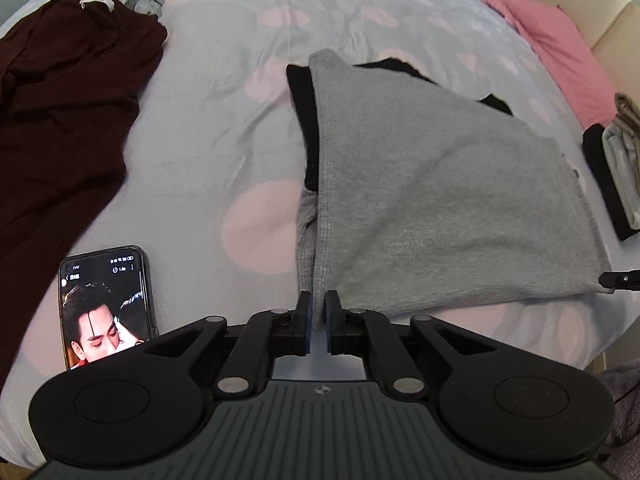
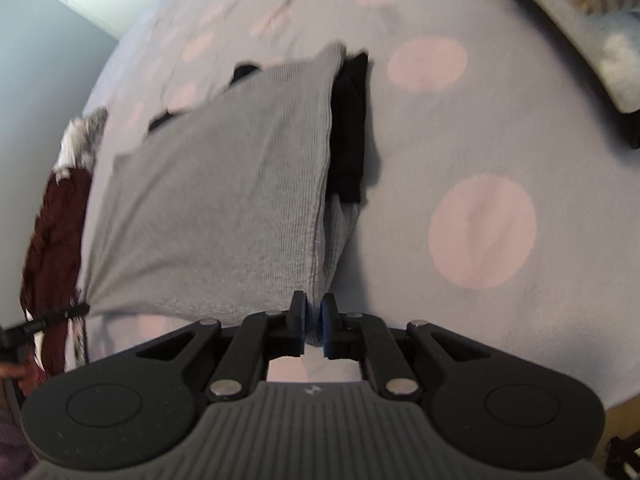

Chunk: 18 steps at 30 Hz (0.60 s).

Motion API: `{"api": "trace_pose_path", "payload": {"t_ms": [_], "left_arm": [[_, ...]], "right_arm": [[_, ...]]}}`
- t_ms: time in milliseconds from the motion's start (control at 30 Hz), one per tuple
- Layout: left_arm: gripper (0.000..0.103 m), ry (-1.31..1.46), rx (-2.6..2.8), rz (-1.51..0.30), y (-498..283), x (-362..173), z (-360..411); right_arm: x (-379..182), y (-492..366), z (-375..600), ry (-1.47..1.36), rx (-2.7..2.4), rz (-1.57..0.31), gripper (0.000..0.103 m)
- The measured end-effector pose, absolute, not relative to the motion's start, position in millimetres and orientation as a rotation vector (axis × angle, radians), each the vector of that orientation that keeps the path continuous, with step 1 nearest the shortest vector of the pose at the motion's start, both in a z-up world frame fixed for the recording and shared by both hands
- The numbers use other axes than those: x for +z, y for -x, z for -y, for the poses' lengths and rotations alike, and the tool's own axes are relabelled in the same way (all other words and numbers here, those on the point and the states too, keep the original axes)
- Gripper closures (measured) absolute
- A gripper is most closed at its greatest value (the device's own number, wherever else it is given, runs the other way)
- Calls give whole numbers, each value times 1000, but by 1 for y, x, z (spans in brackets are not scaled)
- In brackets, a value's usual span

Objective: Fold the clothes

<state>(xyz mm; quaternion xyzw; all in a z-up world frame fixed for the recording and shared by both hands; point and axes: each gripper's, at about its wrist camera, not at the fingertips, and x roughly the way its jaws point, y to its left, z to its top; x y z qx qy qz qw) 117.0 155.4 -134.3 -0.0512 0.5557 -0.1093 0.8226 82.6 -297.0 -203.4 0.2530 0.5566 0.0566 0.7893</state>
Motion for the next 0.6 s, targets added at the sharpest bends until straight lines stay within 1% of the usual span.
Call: {"api": "trace_pose_path", "payload": {"t_ms": [67,100,133,167,200,400,500,600], "left_arm": [[92,98,-238,-1196,-115,-139,-156],[83,93,-241,-1203,-114,-141,-156],[76,90,-240,-1194,-118,-136,-156],[74,88,-239,-1185,-121,-131,-157],[73,86,-237,-1175,-125,-127,-157],[73,59,-260,-1032,-181,-101,-140],[73,63,-261,-976,-215,-104,-134],[73,84,-238,-976,-244,-121,-133]], "right_arm": [[-205,-84,297,-516,118,-1222,86],[-203,-84,298,-501,110,-1220,84],[-199,-84,300,-485,100,-1212,78],[-193,-85,302,-467,86,-1200,69],[-187,-87,304,-446,70,-1183,67],[-158,-126,312,-378,15,-1058,67],[-154,-155,311,-368,22,-1013,67],[-156,-187,311,-370,17,-993,67]]}}
